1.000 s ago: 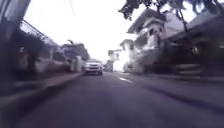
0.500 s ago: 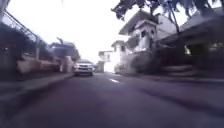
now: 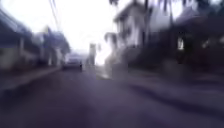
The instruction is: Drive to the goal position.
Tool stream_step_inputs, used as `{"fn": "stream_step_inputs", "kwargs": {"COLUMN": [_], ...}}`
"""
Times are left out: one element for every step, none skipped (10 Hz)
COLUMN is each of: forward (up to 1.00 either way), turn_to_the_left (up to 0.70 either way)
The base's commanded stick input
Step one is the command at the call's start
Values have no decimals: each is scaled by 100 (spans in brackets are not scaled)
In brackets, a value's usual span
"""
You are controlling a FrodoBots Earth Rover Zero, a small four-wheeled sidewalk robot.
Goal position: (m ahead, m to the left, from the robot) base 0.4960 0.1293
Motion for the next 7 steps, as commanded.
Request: {"fn": "stream_step_inputs", "kwargs": {"forward": [70, 70, 70, 70, 70, 70, 70], "turn_to_the_left": [0, 0, 0, 0, 0, 0, 0]}}
